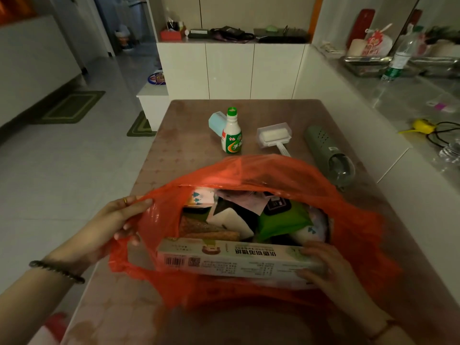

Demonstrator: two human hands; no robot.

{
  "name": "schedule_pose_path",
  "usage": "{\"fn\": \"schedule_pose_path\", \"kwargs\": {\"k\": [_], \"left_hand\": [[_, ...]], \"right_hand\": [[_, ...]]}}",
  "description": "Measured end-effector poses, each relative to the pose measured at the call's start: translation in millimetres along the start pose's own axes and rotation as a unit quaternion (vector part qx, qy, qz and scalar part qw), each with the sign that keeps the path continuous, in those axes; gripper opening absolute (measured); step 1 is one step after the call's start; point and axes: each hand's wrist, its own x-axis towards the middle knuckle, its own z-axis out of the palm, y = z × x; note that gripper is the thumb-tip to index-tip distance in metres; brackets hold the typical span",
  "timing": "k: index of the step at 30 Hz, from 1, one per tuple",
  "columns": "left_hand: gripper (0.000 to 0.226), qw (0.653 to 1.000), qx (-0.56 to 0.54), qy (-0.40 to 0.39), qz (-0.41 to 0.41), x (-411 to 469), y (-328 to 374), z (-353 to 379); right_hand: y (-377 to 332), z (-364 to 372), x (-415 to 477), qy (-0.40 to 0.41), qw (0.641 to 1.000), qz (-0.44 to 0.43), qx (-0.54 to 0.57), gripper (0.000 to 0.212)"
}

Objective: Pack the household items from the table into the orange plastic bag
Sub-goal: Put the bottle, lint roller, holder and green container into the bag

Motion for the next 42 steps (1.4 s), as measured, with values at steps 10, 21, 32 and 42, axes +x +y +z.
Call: {"fn": "schedule_pose_path", "kwargs": {"k": [10, 21, 32, 42], "left_hand": [[0.031, 0.971, 0.235, -0.035, -0.023, -1, -14, -14], [0.092, 0.95, 0.3, -0.08, 0.02, 20, 35, -13], [0.066, 0.948, 0.29, 0.011, 0.133, 177, 109, 83], [0.076, 0.967, 0.249, -0.007, 0.058, 295, 103, 107]], "right_hand": [[6, 12, -8, 0.008, 0.988, -0.012, -0.152, 0.045], [-54, -76, 65, 0.092, 0.991, -0.041, 0.087, 0.029], [-72, -61, 276, -0.03, 0.995, 0.003, 0.091, 0.063], [-54, 28, 452, -0.145, 0.984, -0.017, -0.105, 0.081]]}}
